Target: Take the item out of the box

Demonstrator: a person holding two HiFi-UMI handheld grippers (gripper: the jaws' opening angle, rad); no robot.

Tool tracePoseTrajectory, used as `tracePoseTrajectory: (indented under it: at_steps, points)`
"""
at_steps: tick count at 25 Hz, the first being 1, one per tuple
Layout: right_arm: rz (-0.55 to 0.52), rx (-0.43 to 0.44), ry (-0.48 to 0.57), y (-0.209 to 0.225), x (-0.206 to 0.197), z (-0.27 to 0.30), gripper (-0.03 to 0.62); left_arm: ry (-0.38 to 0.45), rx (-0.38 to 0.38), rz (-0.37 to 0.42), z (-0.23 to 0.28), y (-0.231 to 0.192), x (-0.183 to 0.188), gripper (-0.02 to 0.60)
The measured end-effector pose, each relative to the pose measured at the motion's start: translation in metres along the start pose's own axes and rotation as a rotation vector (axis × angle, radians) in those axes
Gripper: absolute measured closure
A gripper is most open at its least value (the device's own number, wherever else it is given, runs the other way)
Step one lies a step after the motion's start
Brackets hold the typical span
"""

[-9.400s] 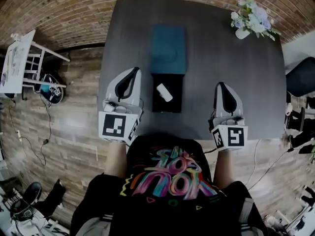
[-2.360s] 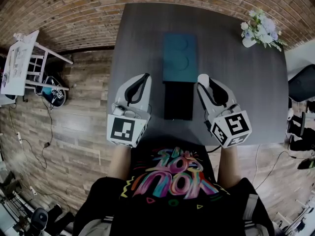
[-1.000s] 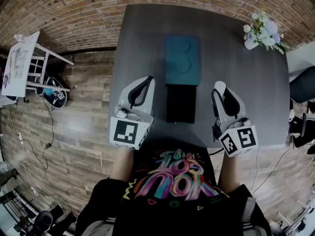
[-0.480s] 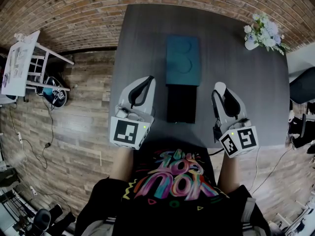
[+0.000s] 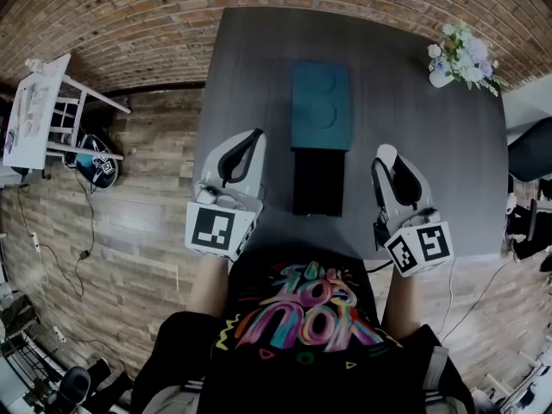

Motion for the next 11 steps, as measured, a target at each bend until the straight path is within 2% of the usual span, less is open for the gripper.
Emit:
tracePoseTrajectory:
  at_steps: [5, 11]
  points:
    - [0.000, 0.001, 0.001, 0.0009, 0.0013, -0.0001, 0.470, 0.003, -0.002, -0.010, -0.0023, 0.0049, -0.0015, 0.580]
    - [-0.007, 0.012, 0.001, 0.0017, 0.0012, 0.0023, 0.470, 0.016, -0.042, 0.010, -0.0014, 0.0043, -0.0024, 0.580]
Point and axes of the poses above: the fingertips, and each gripper's own axes: z forward along the fingers, y to its right, x out of its top, the point moved 2 cm from there along -z, backward along the fingers, and after that the axes turned 11 degrees about y, right-handed, at the moved point
